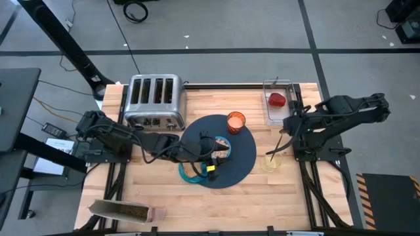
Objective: Arrange a breakfast setting
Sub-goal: Put the gold spoon on the blue table mat to the right of the blue bowl
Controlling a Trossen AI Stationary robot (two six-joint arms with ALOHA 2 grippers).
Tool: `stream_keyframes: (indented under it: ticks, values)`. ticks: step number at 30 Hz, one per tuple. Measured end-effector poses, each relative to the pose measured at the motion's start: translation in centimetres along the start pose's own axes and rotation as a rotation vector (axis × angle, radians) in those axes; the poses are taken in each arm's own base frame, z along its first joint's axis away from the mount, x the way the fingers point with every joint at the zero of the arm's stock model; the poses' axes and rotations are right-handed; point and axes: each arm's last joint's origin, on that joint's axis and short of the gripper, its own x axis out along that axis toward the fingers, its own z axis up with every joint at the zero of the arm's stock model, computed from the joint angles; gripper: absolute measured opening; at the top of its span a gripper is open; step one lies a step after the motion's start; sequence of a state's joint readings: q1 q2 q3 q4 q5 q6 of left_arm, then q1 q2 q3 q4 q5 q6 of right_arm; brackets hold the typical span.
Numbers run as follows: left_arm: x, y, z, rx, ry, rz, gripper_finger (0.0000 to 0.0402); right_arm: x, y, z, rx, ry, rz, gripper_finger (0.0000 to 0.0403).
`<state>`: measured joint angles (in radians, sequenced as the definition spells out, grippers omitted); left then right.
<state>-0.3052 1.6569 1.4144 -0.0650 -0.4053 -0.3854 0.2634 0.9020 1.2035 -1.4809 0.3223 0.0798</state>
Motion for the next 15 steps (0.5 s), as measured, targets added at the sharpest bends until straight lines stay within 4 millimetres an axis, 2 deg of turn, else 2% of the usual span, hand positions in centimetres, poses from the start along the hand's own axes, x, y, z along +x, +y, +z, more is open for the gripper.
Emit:
stream_keyframes:
  ticks: [5,11,15]
  values:
    - [0.0,0.0,0.0,-0.003,-0.001,0.0,0.0198,-2.1,-0.6,1.0,-0.028,0.012,-0.001,0.0014]
    - [-0.1,-0.1,0.4,-0.027,-0.027,-0.02,0.0198,-5.0,-1.4,3.0,0.018,-0.088,0.059,0.0014]
    - [-0.2,-0.5,0.6,-0.073,-0.058,-0.042,0.0199,-6.2,-1.7,4.8,0.056,-0.156,0.124,0.0014]
